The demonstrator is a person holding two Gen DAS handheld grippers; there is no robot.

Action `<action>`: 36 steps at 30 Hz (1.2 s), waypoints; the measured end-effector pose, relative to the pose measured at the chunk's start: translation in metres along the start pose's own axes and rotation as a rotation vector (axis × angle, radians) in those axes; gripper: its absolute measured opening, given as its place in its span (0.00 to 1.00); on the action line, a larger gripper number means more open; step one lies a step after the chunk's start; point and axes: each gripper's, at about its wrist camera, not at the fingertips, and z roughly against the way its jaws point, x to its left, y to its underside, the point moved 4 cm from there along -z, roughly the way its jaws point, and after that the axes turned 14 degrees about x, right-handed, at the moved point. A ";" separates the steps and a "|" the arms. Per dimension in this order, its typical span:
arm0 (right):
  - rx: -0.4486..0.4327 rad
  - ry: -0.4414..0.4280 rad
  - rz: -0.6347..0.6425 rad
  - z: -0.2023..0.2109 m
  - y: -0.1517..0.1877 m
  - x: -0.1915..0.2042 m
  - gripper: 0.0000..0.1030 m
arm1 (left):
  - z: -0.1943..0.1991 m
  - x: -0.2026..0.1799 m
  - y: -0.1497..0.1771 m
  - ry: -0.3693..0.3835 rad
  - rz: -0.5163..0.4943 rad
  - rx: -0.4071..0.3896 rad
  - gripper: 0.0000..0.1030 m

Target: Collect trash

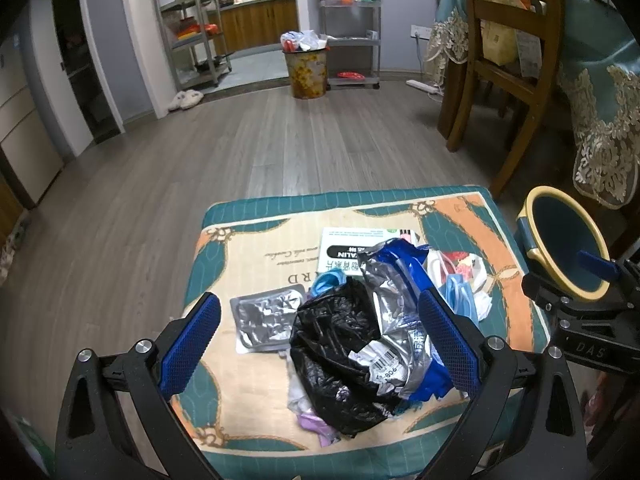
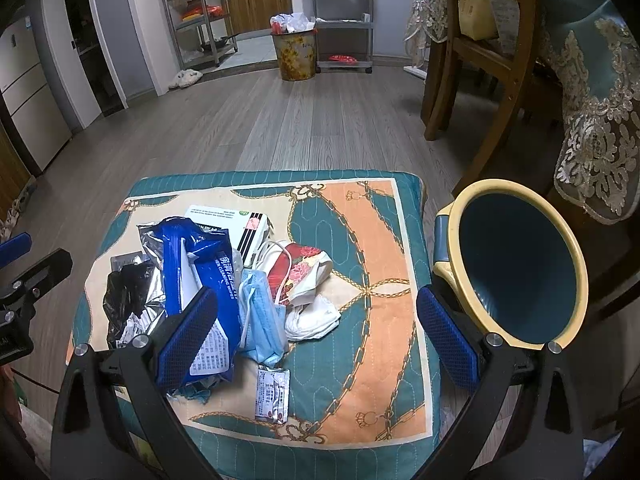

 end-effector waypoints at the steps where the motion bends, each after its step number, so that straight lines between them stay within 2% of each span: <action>1: 0.001 0.001 0.000 0.000 0.000 0.000 0.95 | 0.000 0.000 0.000 0.000 -0.001 0.001 0.95; 36: 0.010 -0.002 -0.004 -0.003 0.000 -0.002 0.95 | -0.001 0.000 0.000 0.002 0.001 0.004 0.95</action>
